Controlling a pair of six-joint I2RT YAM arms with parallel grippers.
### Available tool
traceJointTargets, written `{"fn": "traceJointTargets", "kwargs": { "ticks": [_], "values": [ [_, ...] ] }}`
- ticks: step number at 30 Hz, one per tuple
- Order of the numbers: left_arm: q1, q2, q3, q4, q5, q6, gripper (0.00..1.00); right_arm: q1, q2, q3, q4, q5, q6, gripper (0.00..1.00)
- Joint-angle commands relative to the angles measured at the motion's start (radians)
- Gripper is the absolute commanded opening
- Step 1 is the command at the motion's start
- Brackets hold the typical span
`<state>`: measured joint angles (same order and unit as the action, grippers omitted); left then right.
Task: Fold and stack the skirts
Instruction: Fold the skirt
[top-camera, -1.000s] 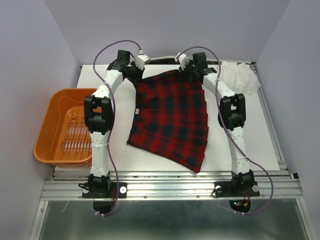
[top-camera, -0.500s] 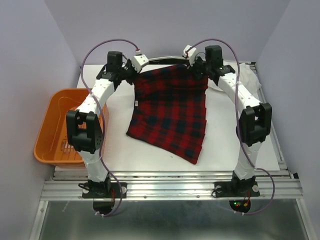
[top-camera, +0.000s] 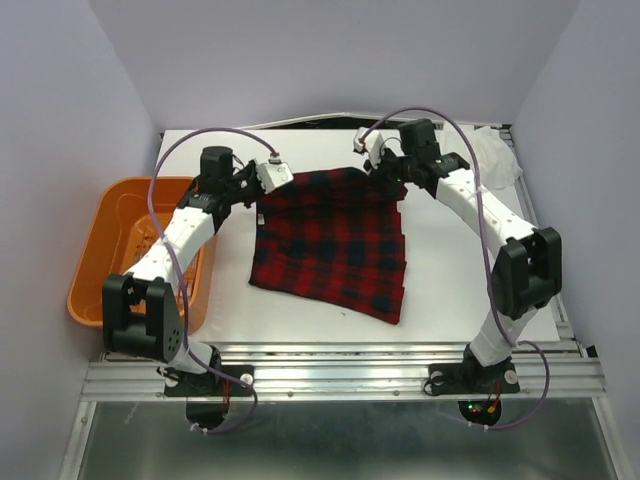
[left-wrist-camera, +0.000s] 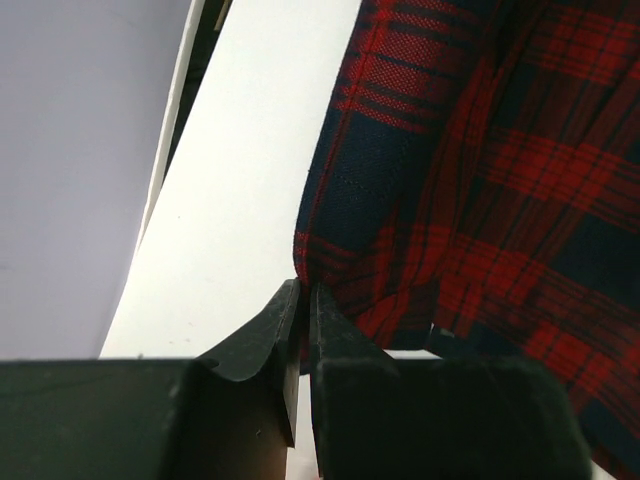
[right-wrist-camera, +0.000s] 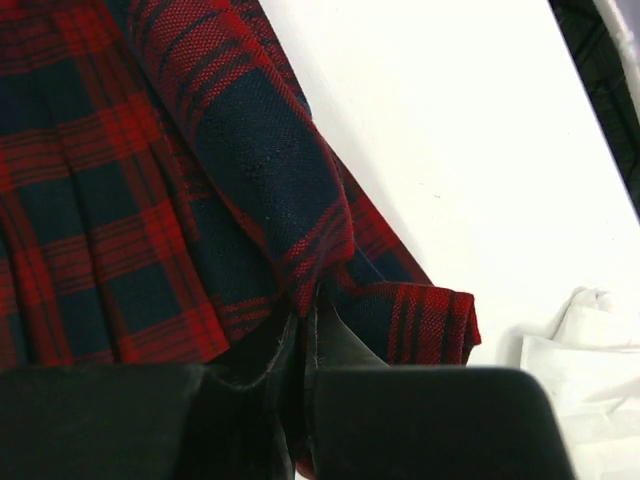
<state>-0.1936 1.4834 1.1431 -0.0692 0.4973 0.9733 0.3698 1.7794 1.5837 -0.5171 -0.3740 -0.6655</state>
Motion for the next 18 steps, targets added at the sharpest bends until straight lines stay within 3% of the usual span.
{"fn": "traceJointTargets", "kwargs": {
  "ticks": [1,8,18],
  "values": [
    [0.020,-0.135,-0.107,0.020,-0.010,0.045,0.00,0.006,-0.106,-0.065,-0.041,0.046,-0.019,0.01],
    [0.016,-0.265,-0.250,-0.082,0.015,0.050,0.00,0.101,-0.212,-0.260,-0.034,0.064,-0.016,0.01],
    [-0.038,-0.393,-0.420,-0.349,0.041,0.191,0.00,0.208,-0.328,-0.516,0.003,0.072,0.061,0.01]
  ]
}}
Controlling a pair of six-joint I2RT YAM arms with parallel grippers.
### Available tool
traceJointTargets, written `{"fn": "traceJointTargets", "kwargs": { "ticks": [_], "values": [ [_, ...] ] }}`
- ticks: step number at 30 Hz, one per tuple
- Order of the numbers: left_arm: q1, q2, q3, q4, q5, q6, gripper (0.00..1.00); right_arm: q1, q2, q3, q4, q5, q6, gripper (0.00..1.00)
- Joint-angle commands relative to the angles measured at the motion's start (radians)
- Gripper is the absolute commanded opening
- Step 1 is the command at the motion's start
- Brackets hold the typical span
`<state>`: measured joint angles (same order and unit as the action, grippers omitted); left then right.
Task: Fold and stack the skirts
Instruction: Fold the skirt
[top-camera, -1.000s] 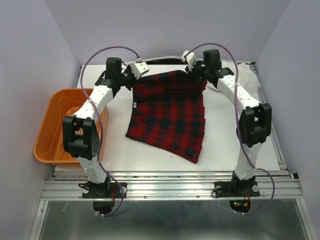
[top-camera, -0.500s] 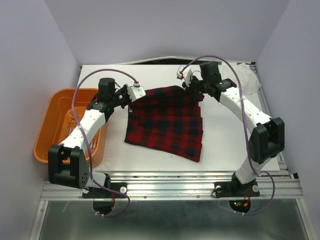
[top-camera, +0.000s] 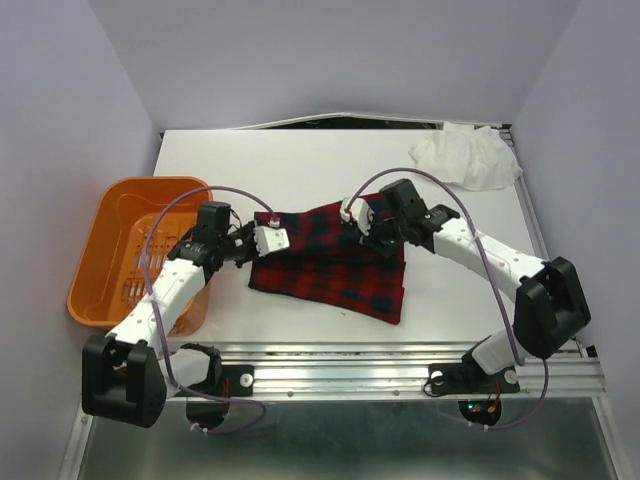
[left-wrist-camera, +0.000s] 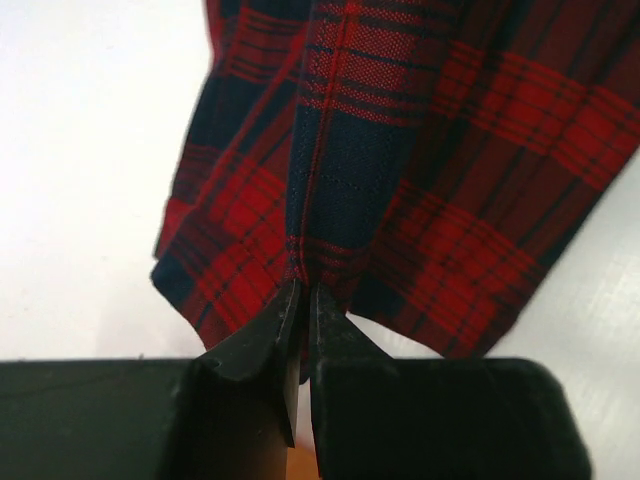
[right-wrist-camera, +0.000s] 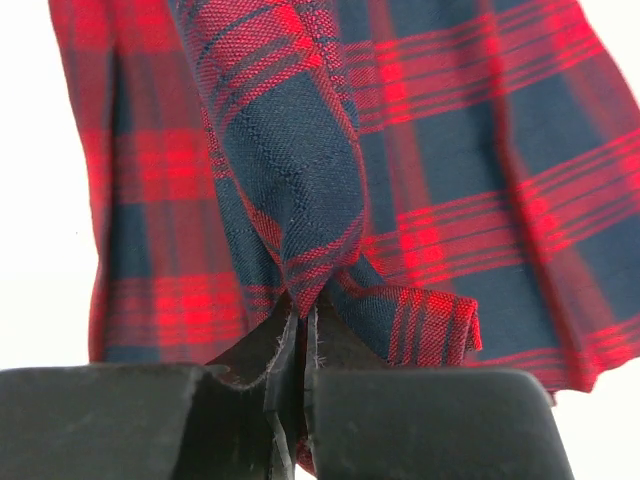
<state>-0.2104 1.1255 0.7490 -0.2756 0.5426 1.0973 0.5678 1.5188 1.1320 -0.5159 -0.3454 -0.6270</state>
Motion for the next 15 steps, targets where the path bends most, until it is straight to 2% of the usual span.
{"fn": "traceJointTargets", "kwargs": {
  "ticks": [1,2,4,6,8,9,11,14,15],
  "values": [
    [-0.029,-0.039,-0.037,-0.161,-0.007,0.076,0.00,0.010,-0.071,-0.081,0.002,0.039,0.024,0.01],
    [-0.049,-0.055,-0.063,-0.180,-0.012,0.096,0.00,0.010,-0.072,-0.107,-0.002,0.033,0.029,0.01],
    [-0.072,-0.073,-0.088,-0.224,-0.029,0.118,0.24,0.020,-0.054,-0.115,-0.051,0.010,0.042,0.26],
    [-0.102,-0.107,-0.106,-0.264,-0.041,0.133,0.46,0.029,-0.004,-0.079,-0.117,-0.029,0.067,0.41],
    [-0.109,-0.125,-0.100,-0.289,-0.047,0.134,0.52,0.029,0.030,-0.026,-0.234,-0.102,0.096,0.49],
    [-0.110,-0.133,-0.093,-0.312,-0.052,0.131,0.57,0.029,0.044,0.026,-0.271,-0.128,0.101,0.58],
    [-0.110,-0.135,-0.056,-0.335,-0.056,0.121,0.59,0.029,0.035,0.070,-0.322,-0.182,0.131,0.64],
    [-0.109,-0.121,0.005,-0.347,-0.046,0.050,0.58,0.029,0.001,0.141,-0.285,-0.167,0.180,0.66],
    [-0.109,-0.110,0.018,-0.332,-0.037,-0.014,0.58,0.029,0.003,0.170,-0.242,-0.124,0.206,0.66]
  ]
}}
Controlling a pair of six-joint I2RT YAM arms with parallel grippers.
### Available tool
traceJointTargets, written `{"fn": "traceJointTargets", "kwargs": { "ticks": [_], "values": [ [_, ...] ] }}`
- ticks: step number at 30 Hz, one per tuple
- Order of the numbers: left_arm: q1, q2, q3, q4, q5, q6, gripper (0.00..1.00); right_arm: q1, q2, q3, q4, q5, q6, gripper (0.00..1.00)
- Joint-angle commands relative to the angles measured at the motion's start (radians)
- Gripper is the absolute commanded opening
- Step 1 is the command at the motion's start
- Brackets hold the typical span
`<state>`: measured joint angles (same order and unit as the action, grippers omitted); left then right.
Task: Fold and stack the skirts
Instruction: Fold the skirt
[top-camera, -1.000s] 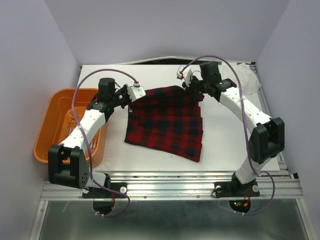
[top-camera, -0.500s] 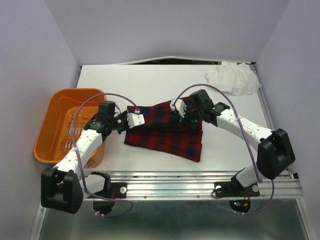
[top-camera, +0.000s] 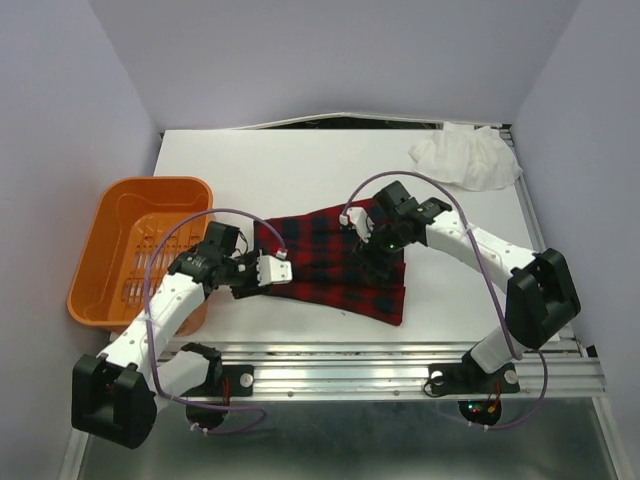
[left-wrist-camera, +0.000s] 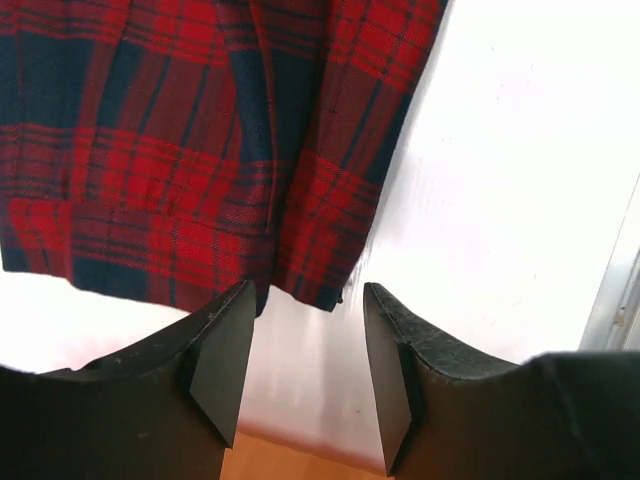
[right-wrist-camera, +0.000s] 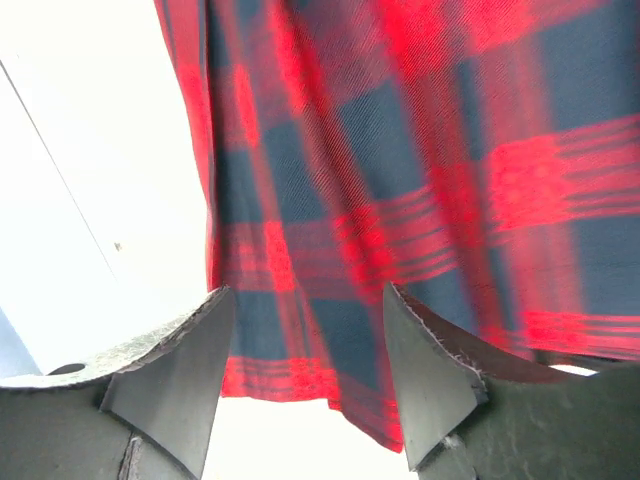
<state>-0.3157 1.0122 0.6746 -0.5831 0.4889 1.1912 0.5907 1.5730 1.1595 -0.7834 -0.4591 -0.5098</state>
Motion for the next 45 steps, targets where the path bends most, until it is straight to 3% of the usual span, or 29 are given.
{"fn": "traceJointTargets", "kwargs": {
  "ticks": [1,5,14,22,27,31,38,41,45],
  "values": [
    [-0.003,0.009,0.101,-0.011,0.017,-0.146,0.57,0.006,-0.051,0.143,0.045,-0.010,0.097,0.66],
    [-0.003,0.029,0.086,0.106,0.013,-0.319,0.52,0.006,0.037,0.195,0.121,0.069,0.137,0.63],
    [-0.003,0.265,0.118,0.232,-0.138,-0.487,0.35,0.006,0.318,0.210,0.187,0.161,0.153,0.53],
    [-0.011,0.586,0.265,0.335,-0.078,-0.657,0.17,-0.127,0.366,0.103,0.188,0.191,0.160,0.47],
    [-0.025,0.730,0.421,0.333,-0.009,-0.739,0.11,-0.187,0.398,0.181,0.210,0.286,0.137,0.47],
    [-0.052,0.710,0.416,0.316,-0.001,-0.722,0.10,-0.201,0.525,0.363,0.204,0.329,0.120,0.47],
    [-0.060,0.573,0.313,0.209,-0.016,-0.633,0.05,-0.192,0.817,0.816,0.078,0.238,0.128,0.47],
    [-0.092,0.496,0.263,0.143,-0.026,-0.567,0.05,-0.154,0.875,0.920,0.052,0.156,0.149,0.47],
    [-0.128,0.428,0.252,0.072,-0.012,-0.527,0.05,-0.056,0.858,0.870,0.094,0.105,0.137,0.48]
  ]
}}
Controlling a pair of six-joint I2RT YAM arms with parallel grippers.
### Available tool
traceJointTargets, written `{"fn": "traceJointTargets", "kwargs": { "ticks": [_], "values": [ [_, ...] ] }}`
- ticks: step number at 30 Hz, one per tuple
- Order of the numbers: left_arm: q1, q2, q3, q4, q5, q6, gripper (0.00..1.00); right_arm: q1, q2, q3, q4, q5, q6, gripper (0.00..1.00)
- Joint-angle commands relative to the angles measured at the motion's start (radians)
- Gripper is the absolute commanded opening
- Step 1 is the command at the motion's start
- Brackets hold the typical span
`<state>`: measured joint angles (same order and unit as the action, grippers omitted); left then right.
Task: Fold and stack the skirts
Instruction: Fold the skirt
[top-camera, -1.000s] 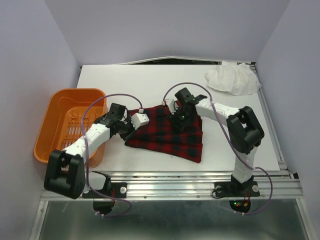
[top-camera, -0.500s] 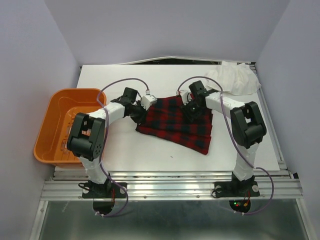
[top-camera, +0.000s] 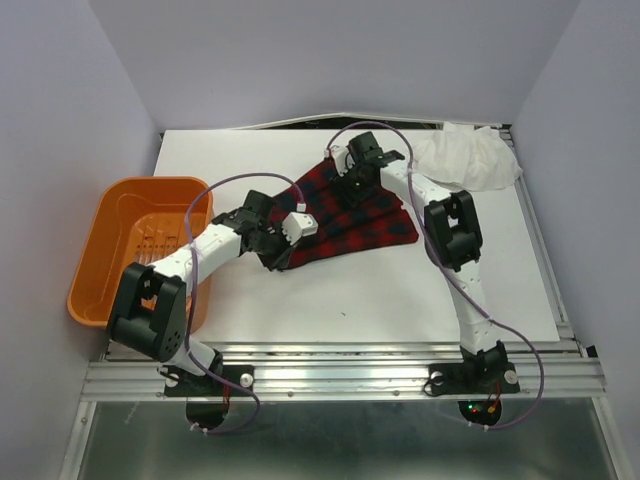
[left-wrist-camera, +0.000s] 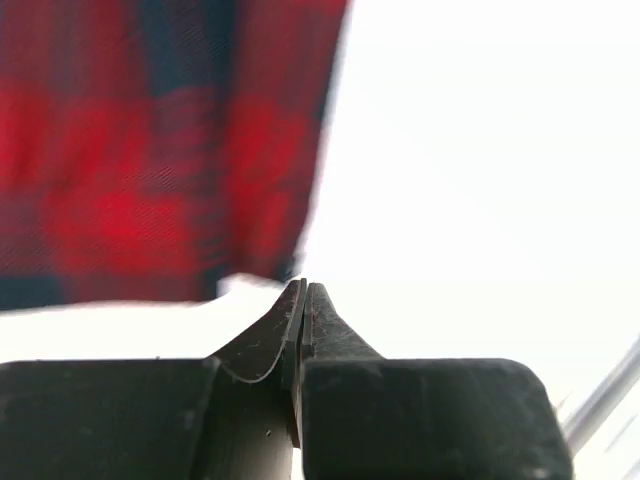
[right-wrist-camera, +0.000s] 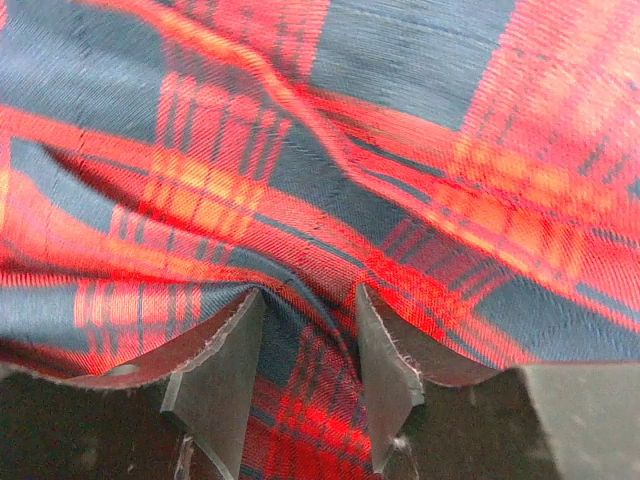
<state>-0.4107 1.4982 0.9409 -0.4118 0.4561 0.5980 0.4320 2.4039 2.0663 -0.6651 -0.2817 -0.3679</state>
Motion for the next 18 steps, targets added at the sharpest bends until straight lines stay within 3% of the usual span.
{"fn": "traceJointTargets", "kwargs": {
  "ticks": [1,5,10,13,18],
  "values": [
    [-0.042,-0.061,-0.017,-0.102,0.033,0.071,0.05,0.141,0.015,-0.060,0.020,-0.068,0.003,0.48],
    [-0.080,-0.067,-0.022,-0.084,0.038,0.033,0.09,0.155,-0.052,-0.136,0.133,0.031,0.086,0.49],
    [-0.079,-0.133,0.015,0.031,-0.035,-0.044,0.44,0.100,-0.237,-0.220,0.170,0.053,0.162,0.54],
    [-0.068,-0.106,0.088,0.053,-0.092,-0.056,0.53,0.071,-0.372,-0.300,0.174,0.070,0.217,0.62],
    [-0.033,-0.018,0.174,-0.011,-0.149,0.009,0.54,0.062,-0.538,-0.428,0.121,0.111,0.299,0.66]
  ]
}}
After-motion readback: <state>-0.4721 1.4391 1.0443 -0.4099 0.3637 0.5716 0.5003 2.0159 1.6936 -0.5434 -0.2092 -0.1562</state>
